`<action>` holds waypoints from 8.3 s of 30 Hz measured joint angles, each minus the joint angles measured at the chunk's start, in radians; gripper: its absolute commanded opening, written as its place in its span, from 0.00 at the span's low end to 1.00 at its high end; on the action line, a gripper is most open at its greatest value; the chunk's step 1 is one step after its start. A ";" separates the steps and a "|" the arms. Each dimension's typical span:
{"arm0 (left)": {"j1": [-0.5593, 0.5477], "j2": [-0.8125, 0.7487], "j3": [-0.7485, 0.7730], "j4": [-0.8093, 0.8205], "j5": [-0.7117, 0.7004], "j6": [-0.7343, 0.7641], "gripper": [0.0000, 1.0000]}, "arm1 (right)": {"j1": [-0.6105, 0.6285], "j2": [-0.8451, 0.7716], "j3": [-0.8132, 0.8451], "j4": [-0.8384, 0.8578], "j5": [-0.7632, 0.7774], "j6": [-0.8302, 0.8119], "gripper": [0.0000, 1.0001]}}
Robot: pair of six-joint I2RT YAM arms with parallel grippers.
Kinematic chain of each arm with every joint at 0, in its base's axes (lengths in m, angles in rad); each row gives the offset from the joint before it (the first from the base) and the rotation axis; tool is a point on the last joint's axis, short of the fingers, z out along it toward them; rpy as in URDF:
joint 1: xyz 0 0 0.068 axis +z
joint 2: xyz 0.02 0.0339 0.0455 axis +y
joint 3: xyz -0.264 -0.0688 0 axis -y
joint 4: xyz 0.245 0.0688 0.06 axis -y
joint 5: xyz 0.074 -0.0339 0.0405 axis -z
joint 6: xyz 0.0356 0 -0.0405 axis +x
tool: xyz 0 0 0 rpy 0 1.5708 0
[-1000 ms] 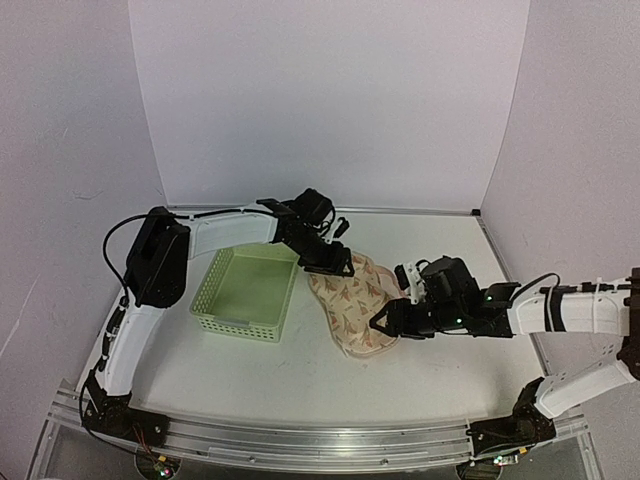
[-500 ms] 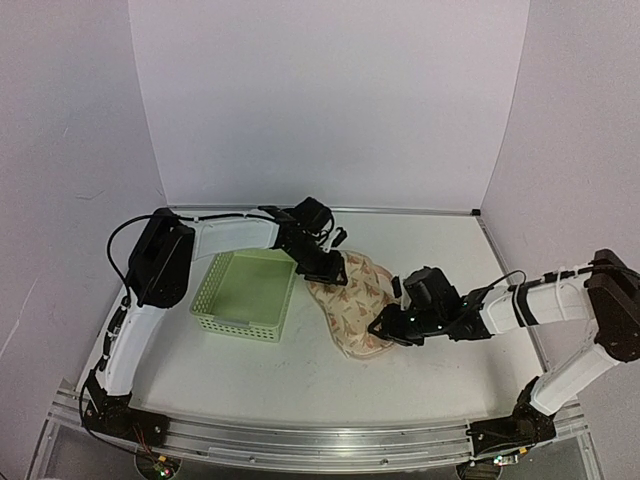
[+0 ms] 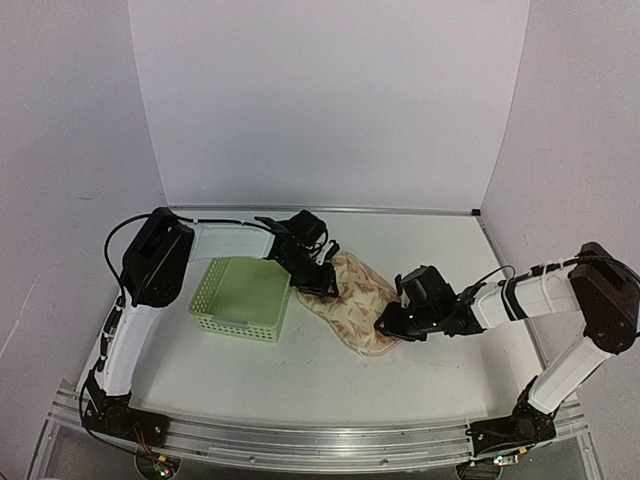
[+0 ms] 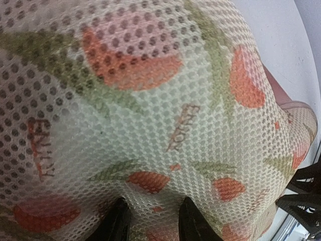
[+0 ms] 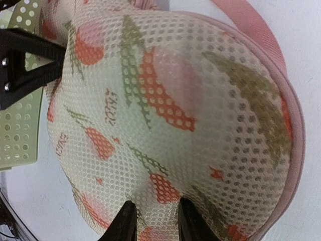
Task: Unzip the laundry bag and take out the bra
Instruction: Adjust the laundry bag at the center of the board, then pick up the laundry bag from the center of the board, then pass from the right arm to the left, then pick up the zipper from the laundry bag.
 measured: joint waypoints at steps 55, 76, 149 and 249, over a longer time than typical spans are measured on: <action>-0.082 -0.201 -0.113 -0.050 0.025 -0.136 0.73 | 0.182 -0.270 -0.196 0.029 0.001 -0.264 0.66; -0.122 -0.448 -0.653 0.566 0.176 -0.731 0.82 | 0.160 -0.149 -0.168 0.129 0.197 0.080 0.90; -0.135 -0.336 -0.980 1.553 0.099 -1.178 0.72 | 0.062 -0.291 -0.362 0.644 -0.005 0.746 0.00; -0.088 -0.228 -0.834 1.401 0.102 -1.382 0.00 | 0.148 -0.185 -0.065 0.184 -0.013 -0.187 0.34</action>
